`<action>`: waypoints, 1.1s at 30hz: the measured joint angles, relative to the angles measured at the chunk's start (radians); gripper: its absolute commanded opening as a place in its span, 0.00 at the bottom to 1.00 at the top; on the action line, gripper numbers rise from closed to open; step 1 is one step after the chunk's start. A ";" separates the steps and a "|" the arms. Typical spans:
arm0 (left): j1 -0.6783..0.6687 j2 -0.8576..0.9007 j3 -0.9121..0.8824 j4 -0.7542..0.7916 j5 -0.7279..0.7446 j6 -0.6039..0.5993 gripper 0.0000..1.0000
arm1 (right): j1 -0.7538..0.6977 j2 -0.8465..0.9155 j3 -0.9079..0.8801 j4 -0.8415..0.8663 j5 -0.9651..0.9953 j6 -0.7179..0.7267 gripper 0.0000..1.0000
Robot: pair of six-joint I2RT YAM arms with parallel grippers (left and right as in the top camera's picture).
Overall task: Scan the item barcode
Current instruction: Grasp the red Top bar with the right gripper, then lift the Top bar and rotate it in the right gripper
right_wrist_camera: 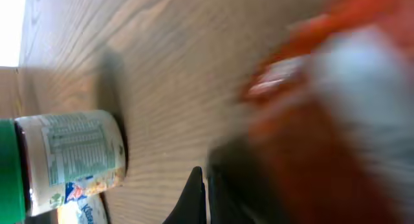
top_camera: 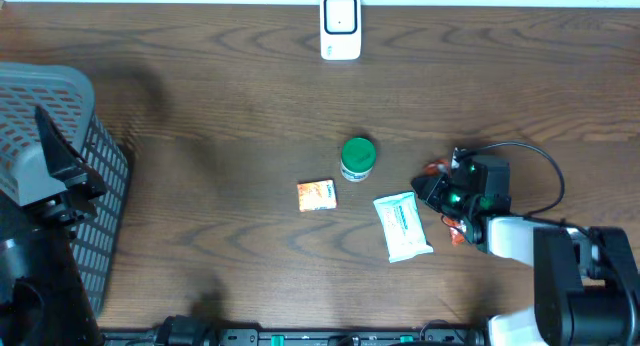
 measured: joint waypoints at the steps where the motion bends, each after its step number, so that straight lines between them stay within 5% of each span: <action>1: 0.000 0.000 0.000 0.000 0.000 0.000 0.87 | 0.000 0.016 0.006 0.010 -0.007 -0.006 0.01; 9: 0.000 0.000 0.000 0.000 0.000 0.000 0.87 | 0.000 0.037 -0.004 0.103 -0.146 -0.059 0.01; 14: 0.000 0.000 0.000 0.000 0.000 0.000 0.87 | -0.006 -0.224 -0.012 0.084 -0.186 -0.018 0.02; 24: 0.000 0.000 -0.003 0.000 0.004 0.000 0.87 | -0.176 -0.632 -0.010 -0.569 0.115 -0.032 0.01; 33: 0.000 0.000 -0.003 0.000 0.007 0.000 0.87 | -0.179 -0.597 -0.013 -0.497 0.184 -0.093 0.01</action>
